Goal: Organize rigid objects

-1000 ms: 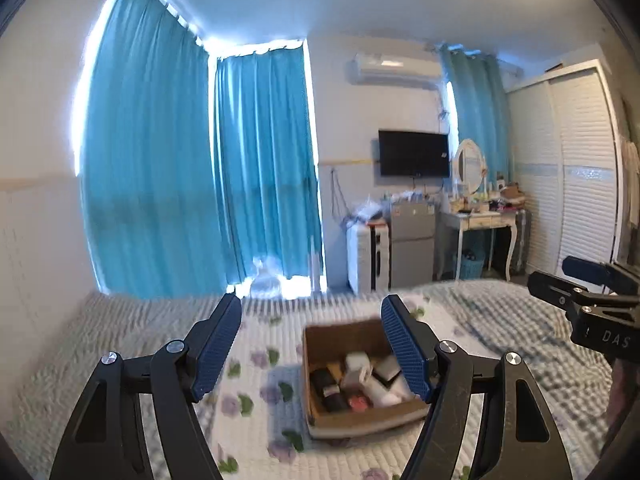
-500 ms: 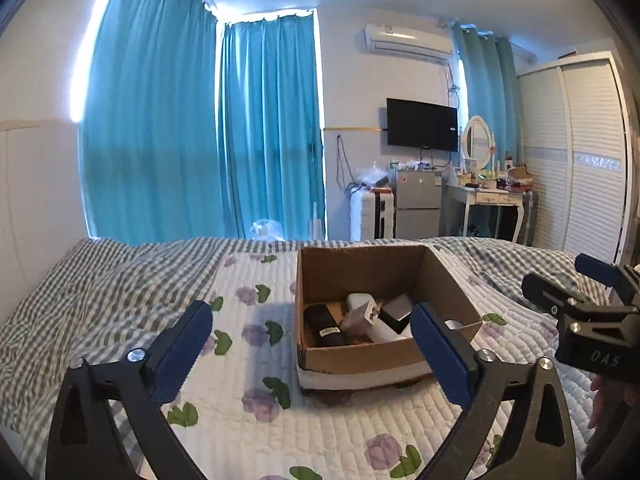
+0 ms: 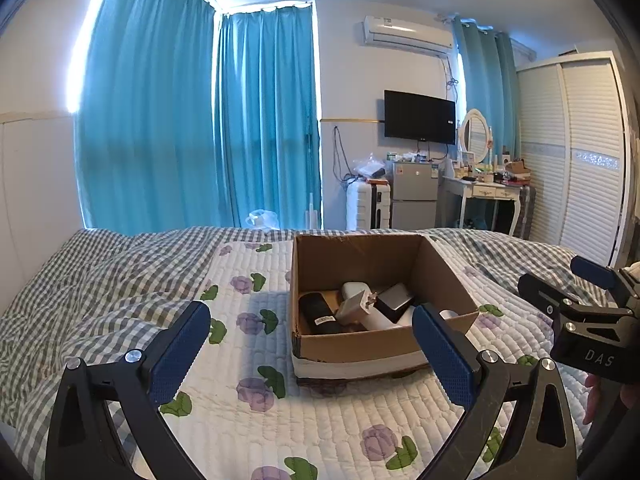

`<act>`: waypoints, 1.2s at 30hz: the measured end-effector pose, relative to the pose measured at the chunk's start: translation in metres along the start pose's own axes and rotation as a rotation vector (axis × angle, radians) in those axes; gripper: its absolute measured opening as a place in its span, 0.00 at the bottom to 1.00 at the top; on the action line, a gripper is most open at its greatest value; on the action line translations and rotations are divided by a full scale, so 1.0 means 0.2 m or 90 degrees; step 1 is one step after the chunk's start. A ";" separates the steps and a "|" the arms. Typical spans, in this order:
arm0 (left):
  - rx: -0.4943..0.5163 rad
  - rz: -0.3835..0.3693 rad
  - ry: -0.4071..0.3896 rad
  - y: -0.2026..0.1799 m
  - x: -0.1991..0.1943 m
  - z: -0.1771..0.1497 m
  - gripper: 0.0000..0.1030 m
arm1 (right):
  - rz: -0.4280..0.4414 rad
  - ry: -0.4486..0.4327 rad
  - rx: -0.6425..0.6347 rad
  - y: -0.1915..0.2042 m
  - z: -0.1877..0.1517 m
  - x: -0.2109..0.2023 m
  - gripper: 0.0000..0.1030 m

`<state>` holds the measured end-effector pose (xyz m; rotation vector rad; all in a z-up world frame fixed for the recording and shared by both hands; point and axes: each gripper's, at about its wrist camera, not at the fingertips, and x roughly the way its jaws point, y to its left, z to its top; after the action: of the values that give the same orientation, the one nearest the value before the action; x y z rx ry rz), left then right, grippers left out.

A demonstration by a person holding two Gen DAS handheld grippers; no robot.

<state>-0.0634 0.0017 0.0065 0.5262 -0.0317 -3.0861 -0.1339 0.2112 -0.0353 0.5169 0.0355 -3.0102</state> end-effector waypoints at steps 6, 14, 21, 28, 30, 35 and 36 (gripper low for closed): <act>-0.003 -0.001 0.002 0.00 0.00 0.00 1.00 | -0.004 0.001 0.005 0.00 0.00 0.00 1.00; -0.011 -0.007 0.016 0.01 0.01 0.01 1.00 | -0.005 0.003 0.011 -0.01 0.00 -0.01 1.00; -0.013 -0.006 0.020 0.01 0.01 0.01 1.00 | -0.008 0.001 0.007 0.00 0.00 -0.01 1.00; -0.019 -0.003 0.020 0.02 0.00 0.02 1.00 | -0.008 -0.001 0.012 -0.01 0.00 -0.02 1.00; -0.021 -0.003 0.022 0.02 0.00 0.02 1.00 | -0.009 0.000 0.013 -0.01 0.00 -0.01 1.00; -0.008 -0.008 0.027 0.00 0.00 0.02 1.00 | -0.011 0.005 0.012 -0.01 -0.01 -0.01 1.00; -0.004 -0.009 0.026 0.00 0.00 0.02 1.00 | -0.011 0.005 0.012 -0.01 -0.01 -0.01 1.00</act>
<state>-0.0645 0.0027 0.0098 0.5908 -0.0179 -3.0865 -0.1317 0.2136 -0.0359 0.5336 0.0124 -3.0274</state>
